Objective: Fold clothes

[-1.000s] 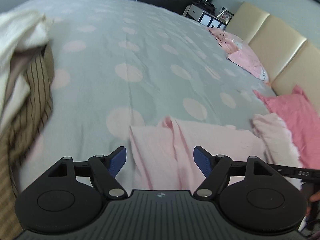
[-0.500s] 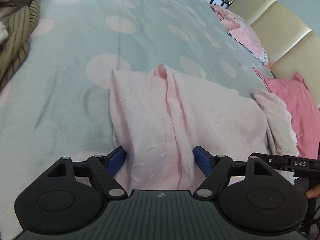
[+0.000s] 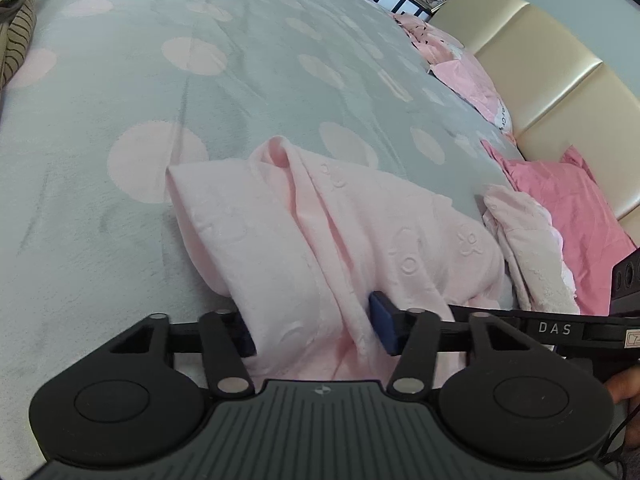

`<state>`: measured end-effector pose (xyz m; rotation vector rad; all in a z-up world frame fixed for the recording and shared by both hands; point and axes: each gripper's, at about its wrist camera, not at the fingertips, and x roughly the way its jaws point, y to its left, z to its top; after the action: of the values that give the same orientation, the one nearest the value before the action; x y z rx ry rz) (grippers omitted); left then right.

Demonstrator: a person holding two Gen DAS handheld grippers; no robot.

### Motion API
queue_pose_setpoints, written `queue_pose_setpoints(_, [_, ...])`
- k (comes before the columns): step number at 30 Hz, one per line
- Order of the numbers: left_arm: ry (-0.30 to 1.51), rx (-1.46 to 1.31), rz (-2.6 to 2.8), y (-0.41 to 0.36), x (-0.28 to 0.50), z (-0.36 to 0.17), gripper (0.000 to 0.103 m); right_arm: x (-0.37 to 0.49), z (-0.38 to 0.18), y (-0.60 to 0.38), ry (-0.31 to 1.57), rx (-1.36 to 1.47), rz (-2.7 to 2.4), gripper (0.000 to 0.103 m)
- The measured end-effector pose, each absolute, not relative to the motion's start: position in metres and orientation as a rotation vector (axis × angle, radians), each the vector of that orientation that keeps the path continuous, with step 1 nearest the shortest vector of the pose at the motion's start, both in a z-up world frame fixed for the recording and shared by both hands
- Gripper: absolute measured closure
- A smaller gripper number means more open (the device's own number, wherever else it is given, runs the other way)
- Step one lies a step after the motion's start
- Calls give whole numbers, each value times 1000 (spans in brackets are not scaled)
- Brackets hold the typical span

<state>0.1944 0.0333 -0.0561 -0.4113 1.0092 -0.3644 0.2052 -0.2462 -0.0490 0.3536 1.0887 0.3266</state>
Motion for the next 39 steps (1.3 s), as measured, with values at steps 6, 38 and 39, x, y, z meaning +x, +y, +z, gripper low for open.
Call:
queue_pose_setpoints(6, [984,-450,-385,30,193,-41,83,198,-33,-253,1049,404,340,84])
queue_pose_setpoints(38, [781,-495,-800,-183,200,98,88,165,155,-501,709,428,319,85])
queue_pose_setpoints(39, [789,-492,-803,-193,205,95,88,169,152,-511,709,431,312,85])
